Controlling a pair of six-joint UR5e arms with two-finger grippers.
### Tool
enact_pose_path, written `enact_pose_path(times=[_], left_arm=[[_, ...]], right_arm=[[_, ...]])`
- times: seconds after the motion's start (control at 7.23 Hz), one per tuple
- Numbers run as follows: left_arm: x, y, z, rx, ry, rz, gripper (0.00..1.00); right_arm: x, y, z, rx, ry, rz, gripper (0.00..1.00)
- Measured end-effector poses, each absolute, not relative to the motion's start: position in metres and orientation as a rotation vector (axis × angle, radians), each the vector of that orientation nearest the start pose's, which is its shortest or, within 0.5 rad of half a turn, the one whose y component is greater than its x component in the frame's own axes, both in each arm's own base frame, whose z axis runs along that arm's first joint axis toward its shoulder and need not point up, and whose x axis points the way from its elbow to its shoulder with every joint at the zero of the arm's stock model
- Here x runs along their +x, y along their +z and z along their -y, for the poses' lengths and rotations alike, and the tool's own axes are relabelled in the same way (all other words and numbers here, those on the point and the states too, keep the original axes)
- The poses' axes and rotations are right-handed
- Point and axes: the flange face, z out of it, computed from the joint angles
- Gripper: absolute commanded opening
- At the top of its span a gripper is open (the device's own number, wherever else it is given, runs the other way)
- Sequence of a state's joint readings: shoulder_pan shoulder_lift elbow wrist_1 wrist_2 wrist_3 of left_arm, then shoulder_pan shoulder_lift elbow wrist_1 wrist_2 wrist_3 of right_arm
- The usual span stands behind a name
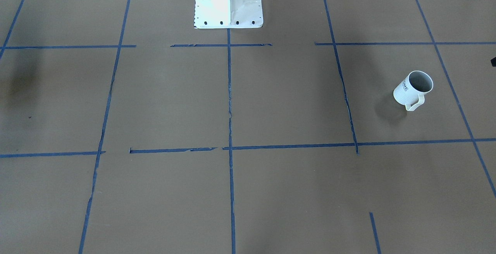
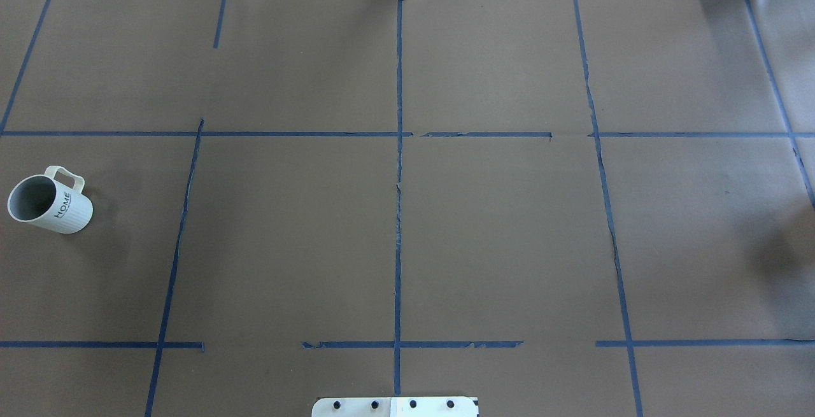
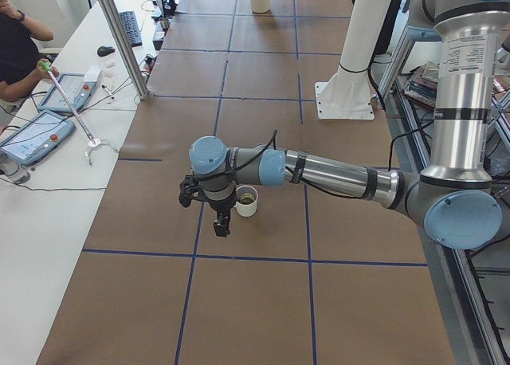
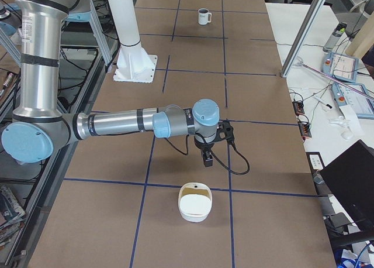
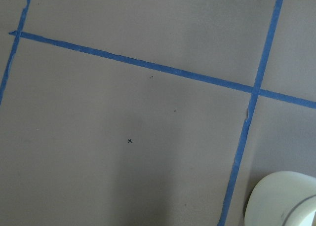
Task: Left arm hands cup to right arm to dump lemon
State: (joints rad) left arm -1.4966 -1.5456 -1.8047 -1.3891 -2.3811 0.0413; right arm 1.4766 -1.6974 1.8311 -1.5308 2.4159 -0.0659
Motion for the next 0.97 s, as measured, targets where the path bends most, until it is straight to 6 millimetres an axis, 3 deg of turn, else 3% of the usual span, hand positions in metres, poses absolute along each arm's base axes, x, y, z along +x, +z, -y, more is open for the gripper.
enact_pose_path(times=[0.28,0.97], left_arm=[[-0.025,0.553,0.475,0.042,0.148,-0.791,1.0],[-0.021,0.541,0.474,0.056,0.162,-0.794,1.0]], right_arm=[[0.018,0.585,0.441,0.142,-0.219,0.851,1.0],[0.019,0.587,0.433,0.145,-0.215,0.846,1.0]])
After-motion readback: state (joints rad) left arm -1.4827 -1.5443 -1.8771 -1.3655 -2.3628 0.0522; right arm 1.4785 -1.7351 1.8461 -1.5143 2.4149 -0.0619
